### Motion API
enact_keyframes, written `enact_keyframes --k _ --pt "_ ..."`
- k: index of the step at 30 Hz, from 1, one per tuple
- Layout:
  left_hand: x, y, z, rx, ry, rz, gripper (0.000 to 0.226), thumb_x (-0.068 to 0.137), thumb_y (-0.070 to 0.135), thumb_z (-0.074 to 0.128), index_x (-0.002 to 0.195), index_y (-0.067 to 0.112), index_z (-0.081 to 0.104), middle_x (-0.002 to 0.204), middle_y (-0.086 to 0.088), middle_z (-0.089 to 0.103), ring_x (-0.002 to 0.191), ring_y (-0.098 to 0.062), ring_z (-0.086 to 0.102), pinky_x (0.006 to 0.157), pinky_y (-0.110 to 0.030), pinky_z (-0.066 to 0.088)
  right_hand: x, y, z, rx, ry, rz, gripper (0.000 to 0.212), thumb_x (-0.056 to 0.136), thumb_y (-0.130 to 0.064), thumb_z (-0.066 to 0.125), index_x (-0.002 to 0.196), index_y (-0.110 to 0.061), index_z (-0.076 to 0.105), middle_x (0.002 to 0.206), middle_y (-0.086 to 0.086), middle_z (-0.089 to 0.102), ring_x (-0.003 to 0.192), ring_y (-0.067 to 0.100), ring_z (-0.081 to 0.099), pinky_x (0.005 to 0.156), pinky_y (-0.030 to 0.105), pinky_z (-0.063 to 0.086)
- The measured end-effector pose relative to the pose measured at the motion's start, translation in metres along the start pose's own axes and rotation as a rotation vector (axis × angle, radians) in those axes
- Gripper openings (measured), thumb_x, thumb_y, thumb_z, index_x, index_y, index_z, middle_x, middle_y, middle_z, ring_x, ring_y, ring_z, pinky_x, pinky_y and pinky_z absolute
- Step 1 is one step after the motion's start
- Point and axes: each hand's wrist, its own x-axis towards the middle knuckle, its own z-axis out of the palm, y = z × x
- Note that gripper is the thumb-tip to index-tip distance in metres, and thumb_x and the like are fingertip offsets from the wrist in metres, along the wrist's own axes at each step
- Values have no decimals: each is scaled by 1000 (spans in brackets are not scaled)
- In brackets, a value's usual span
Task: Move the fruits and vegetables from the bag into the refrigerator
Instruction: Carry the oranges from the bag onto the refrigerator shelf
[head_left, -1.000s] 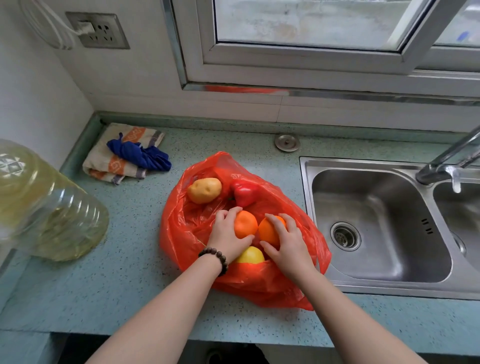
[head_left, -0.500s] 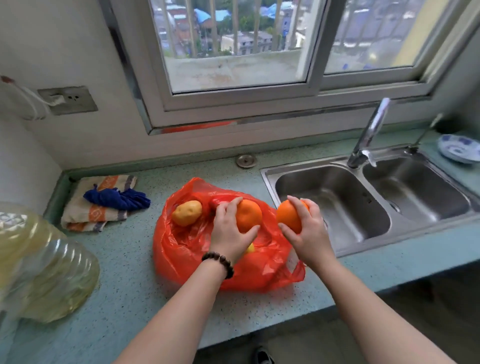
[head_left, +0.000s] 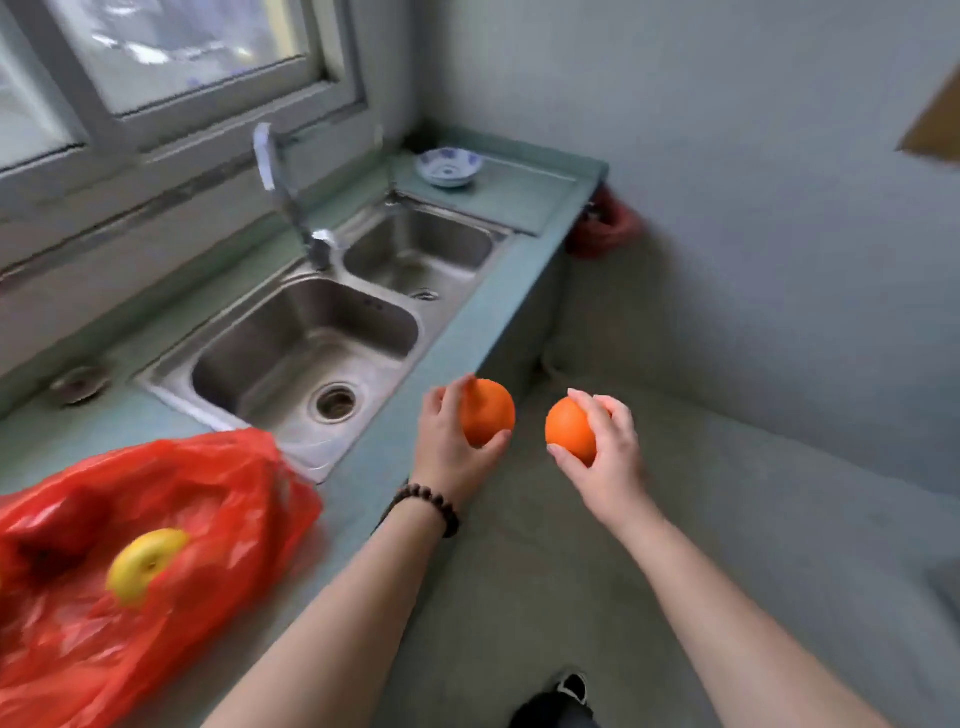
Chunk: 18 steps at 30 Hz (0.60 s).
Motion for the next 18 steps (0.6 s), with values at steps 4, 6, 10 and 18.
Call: enact_keyframes --k 4,6,10,18 --pt "1 55 78 -17 -186 113 74 71 28 77 136 26 40 132 0 38 120 -16 45 95 -19 33 -22 55 -69 -57 160 116 65 75 -24 75 133 -28 46 133 5 41 117 23 47 97 36 43" --pt "-3 82 118 -27 -265 173 74 72 28 76 136 27 40 132 1 38 119 -16 46 93 -20 34 -34 82 -102 -84 236 166 65 75 -24 75 133 -26 46 131 7 43 118 25 47 97 35 43" --pt "-17 141 200 -33 -410 281 73 72 29 76 135 27 40 130 2 38 119 -17 46 92 -21 36 -60 136 -172 -120 368 267 66 74 -22 76 133 -24 47 128 8 44 116 27 48 94 37 44" --pt "-61 280 364 -95 -615 508 70 73 31 75 134 25 40 131 0 38 118 -20 47 92 -24 37 -113 243 -337 -202 614 408 65 75 -23 75 132 -29 45 129 4 43 115 25 48 89 36 46"
